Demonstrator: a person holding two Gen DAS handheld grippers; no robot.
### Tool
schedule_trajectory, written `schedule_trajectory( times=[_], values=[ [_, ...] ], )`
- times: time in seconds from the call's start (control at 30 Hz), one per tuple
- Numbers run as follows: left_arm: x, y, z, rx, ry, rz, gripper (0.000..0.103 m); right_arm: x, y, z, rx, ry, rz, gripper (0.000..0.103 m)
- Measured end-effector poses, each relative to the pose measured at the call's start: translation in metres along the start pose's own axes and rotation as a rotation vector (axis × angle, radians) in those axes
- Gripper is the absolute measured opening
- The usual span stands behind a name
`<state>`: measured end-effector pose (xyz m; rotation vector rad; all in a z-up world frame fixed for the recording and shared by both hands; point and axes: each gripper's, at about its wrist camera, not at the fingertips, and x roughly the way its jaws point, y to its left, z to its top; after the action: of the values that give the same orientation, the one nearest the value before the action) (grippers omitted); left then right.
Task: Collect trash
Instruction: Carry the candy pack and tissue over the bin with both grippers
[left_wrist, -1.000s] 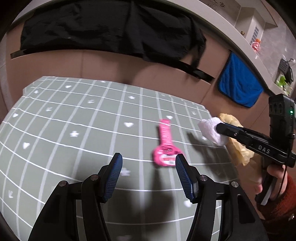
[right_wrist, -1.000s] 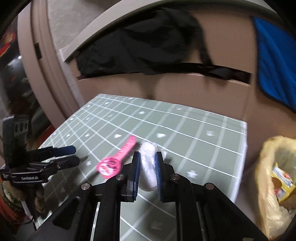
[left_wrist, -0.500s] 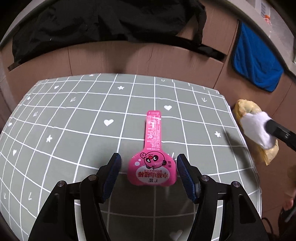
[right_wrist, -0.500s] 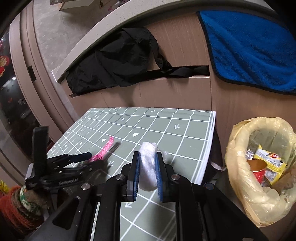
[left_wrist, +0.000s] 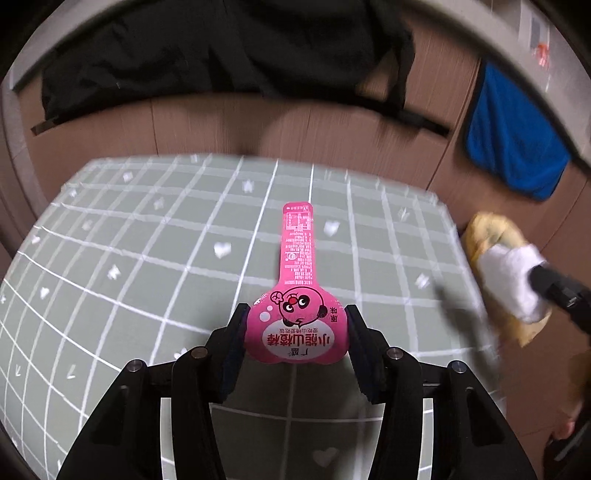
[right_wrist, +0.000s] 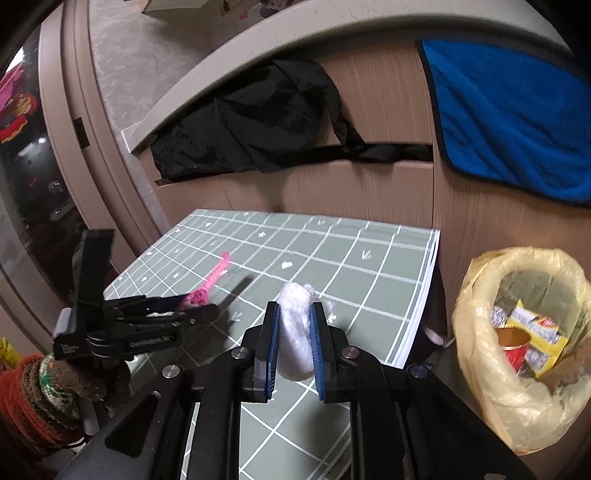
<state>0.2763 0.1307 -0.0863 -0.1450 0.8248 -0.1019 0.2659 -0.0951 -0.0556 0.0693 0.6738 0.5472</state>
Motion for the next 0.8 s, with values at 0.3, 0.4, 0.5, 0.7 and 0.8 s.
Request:
schedule_trajectory(
  times=[0.3, 0.4, 0.5, 0.7, 0.8],
  values=[
    [-0.105, -0.052, 0.050, 0.049, -0.333, -0.029, 0.051, -0.062, 0.007, 0.047, -0.089, -0.175, -0.011, 0.015],
    [-0.129, -0.072, 0.062, 0.057, -0.410, -0.050, 0.051, -0.085, 0.005, 0.061, -0.118, -0.227, -0.022, 0.015],
    [-0.142, -0.096, 0.068, 0.087, -0.455, -0.065, 0.051, -0.109, -0.002, 0.070, -0.129, -0.277, -0.041, 0.015],
    [-0.144, -0.142, 0.073, 0.138, -0.472, -0.138, 0.051, -0.148, -0.029, 0.078, -0.128, -0.349, -0.113, 0.015],
    [-0.139, -0.166, 0.076, 0.152, -0.467, -0.185, 0.051, -0.163, -0.041, 0.079, -0.126, -0.368, -0.157, 0.015]
  ],
)
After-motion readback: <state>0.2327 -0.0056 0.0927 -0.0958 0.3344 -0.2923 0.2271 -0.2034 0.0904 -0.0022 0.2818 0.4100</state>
